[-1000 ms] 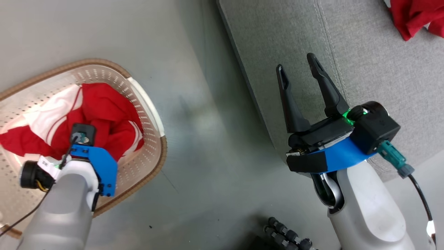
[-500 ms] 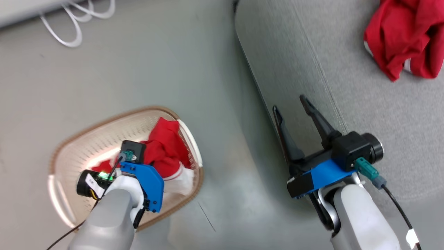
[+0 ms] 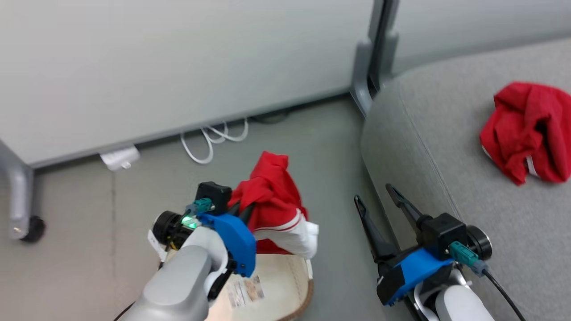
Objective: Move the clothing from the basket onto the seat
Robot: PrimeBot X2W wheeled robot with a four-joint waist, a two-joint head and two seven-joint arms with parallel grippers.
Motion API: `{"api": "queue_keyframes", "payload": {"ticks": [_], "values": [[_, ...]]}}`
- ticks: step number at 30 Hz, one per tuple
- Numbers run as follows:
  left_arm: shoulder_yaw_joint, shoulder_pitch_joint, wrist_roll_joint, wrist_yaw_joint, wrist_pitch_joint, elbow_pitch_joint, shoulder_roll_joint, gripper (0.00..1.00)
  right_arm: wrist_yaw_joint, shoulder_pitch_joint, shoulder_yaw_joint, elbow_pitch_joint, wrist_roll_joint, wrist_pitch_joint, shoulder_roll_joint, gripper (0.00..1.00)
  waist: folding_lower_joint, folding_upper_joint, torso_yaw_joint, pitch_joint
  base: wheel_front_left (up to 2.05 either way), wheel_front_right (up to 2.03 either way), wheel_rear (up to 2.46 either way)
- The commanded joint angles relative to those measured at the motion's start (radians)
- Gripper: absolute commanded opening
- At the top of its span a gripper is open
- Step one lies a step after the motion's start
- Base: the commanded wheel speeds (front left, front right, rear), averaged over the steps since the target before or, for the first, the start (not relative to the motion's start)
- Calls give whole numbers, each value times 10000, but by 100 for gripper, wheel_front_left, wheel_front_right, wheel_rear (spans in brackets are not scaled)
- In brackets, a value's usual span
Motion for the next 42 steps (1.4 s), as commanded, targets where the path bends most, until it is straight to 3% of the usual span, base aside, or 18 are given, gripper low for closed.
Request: {"api": "queue_keyframes", "payload": {"ticks": [1,18,32,42], "values": [[-304,119,-329,162,17,-477,10,0,-5,364,-38,-152,62,162,-56,100,4,0,855,-1141,0,0,0],[-2127,-1373,-2290,971,439,-2935,14,0,-5,612,310,-596,244,647,-198,100,4,0,1391,-1715,0,0,0],[-2915,-1470,-2855,1230,297,-2873,13,0,-7,393,276,-523,301,903,-412,100,4,0,1452,-1689,0,0,0],[-3433,-1600,-3217,1258,136,-3006,10,0,-7,-1051,1022,723,718,1541,-1068,100,4,0,1568,-1579,0,0,0]]}}
